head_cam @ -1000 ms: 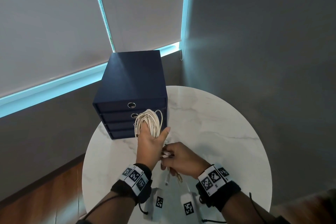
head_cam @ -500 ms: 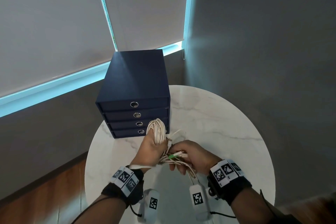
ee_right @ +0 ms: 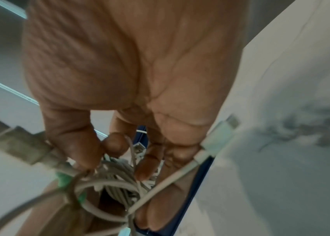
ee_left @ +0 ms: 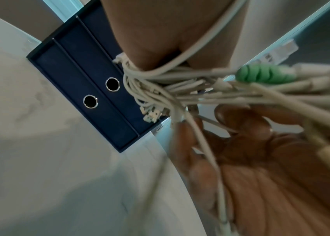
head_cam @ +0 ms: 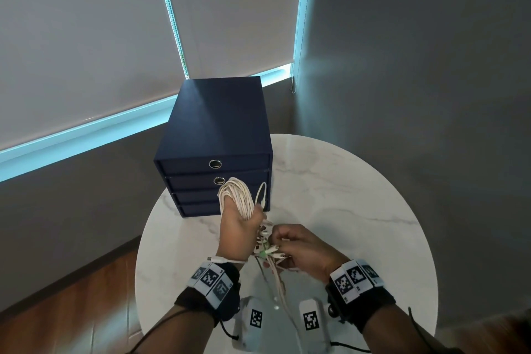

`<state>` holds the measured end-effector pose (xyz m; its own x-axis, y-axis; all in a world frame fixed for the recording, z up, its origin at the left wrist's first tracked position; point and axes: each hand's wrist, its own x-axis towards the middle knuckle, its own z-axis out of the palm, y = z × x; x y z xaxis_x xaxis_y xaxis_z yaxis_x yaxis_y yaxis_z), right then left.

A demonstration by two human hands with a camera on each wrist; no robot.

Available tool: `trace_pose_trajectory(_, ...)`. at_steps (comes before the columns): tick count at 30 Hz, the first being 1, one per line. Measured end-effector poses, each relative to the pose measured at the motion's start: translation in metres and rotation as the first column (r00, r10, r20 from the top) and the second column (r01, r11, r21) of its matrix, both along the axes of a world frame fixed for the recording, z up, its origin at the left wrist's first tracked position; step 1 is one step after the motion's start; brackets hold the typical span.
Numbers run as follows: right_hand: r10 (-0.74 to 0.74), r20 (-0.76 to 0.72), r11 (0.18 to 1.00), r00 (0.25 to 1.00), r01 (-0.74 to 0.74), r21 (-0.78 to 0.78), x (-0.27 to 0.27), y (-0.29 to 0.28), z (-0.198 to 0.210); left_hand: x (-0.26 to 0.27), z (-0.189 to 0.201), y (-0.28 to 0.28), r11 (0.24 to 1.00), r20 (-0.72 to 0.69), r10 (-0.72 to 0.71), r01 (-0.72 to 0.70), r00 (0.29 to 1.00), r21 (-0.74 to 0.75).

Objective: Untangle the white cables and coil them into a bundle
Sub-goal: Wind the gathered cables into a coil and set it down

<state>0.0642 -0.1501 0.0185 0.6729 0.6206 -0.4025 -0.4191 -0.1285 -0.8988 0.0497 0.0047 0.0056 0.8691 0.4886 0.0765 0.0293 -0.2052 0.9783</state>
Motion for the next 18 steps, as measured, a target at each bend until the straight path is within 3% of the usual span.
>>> trace_pose_trajectory(4,-0.107,-0.113,0.983,0.988,0.122,0.136,0.001,0.003,-0.003,0.003,0.014,0.001,0.998,0.098,0.053,-0.05,0.994,-0.034)
trace_pose_trajectory(8,-0.077,-0.241,0.948,0.967,0.146,0.284,-0.003,0.005,0.0,0.007,0.019,0.005,0.991,0.162,0.123,-0.113,0.979,-0.071)
trace_pose_trajectory(14,-0.099,-0.238,0.966,0.966,0.15,0.209,0.003,0.0,-0.014,0.008,0.027,0.011,0.995,0.21,0.086,-0.073,0.974,-0.067)
trace_pose_trajectory(18,-0.075,-0.15,0.997,0.986,0.078,0.015,0.008,-0.008,-0.027,0.011,0.034,0.008,0.993,0.224,0.067,-0.045,0.972,-0.105)
